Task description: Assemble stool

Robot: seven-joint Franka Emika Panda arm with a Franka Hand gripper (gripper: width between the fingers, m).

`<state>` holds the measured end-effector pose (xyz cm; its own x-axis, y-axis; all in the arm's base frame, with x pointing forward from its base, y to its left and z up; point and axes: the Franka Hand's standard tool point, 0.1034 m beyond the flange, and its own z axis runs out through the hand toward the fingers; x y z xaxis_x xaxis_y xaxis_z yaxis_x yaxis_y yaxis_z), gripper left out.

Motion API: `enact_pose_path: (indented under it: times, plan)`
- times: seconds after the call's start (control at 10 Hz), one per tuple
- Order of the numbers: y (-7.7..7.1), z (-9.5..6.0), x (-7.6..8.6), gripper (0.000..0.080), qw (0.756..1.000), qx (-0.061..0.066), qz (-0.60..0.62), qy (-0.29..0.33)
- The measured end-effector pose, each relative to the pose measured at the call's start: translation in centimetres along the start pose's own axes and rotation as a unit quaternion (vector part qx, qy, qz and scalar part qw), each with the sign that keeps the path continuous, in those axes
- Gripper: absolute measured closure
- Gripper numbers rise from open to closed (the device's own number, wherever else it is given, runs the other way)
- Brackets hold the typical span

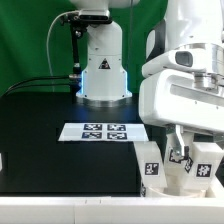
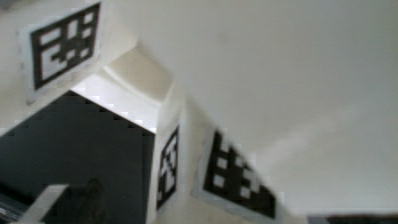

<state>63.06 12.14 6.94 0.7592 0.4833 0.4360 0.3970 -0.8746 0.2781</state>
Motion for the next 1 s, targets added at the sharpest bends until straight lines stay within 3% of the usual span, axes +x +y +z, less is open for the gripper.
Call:
enact_pose_path:
  times: [0.1, 0.2, 0.3, 0.4, 0.5, 0.6, 0.8, 1.0]
  plan:
    - [0.1, -0.8, 0.9, 0.0153, 1.000, 0.018, 0.013, -0.022]
    - [0.2, -1.5, 1.6, 0.0151, 0.999, 0.025, 0.020, -0.026]
    - [-0.7, -1.9, 1.6, 0.0151, 0.994, 0.054, 0.052, -0.080]
    - [-0.7, -2.9, 2.7, 0.0151, 0.985, 0.080, 0.080, -0.132]
    - [-0.1, -3.3, 2.9, 0.0151, 0.975, 0.096, 0.100, -0.176]
    - [0.5, -3.2, 2.7, 0.0151, 0.969, 0.102, 0.102, -0.203]
    - [0.7, -3.0, 2.8, 0.0151, 0.970, 0.096, 0.097, -0.203]
    - [2.3, -2.8, 2.6, 0.0151, 0.976, 0.111, 0.001, -0.186]
